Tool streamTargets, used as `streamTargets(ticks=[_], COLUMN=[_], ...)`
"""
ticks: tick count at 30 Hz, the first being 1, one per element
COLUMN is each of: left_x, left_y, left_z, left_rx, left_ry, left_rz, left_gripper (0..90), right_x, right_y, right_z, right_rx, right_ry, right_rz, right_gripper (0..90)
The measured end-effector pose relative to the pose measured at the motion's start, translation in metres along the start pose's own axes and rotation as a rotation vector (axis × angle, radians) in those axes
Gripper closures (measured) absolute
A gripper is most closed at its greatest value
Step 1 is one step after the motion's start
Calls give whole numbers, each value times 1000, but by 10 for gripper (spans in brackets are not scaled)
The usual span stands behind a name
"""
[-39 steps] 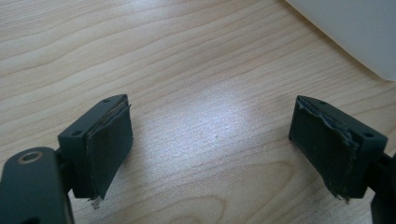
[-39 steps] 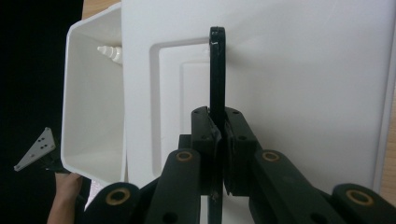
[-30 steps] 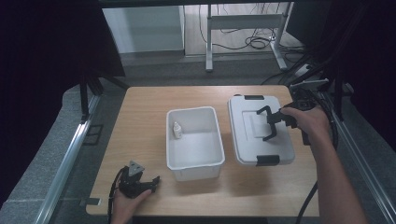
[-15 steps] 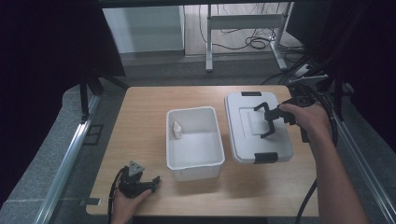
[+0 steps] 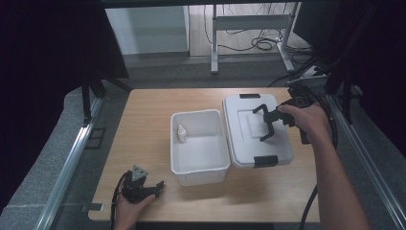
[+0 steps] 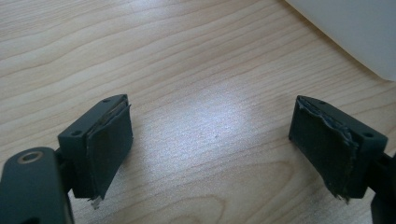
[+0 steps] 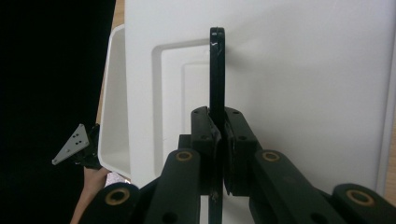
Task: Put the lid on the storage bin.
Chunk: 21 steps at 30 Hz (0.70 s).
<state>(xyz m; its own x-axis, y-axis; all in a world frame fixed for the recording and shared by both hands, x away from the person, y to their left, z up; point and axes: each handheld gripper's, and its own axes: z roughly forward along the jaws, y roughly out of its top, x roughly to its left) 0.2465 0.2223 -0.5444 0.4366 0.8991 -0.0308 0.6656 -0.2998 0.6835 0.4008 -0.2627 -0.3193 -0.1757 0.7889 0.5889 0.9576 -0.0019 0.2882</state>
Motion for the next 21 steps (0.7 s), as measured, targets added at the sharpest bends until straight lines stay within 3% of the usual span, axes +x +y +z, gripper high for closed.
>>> streamTargets(ticks=[21], left_x=[0], left_y=[0], left_z=[0], left_rx=[2], left_ry=[-1], left_rz=[1], left_gripper=[133], right_x=[33], right_y=[6], right_z=[21], right_rx=[36], right_ry=[24], right_rz=[-30], right_gripper=[842])
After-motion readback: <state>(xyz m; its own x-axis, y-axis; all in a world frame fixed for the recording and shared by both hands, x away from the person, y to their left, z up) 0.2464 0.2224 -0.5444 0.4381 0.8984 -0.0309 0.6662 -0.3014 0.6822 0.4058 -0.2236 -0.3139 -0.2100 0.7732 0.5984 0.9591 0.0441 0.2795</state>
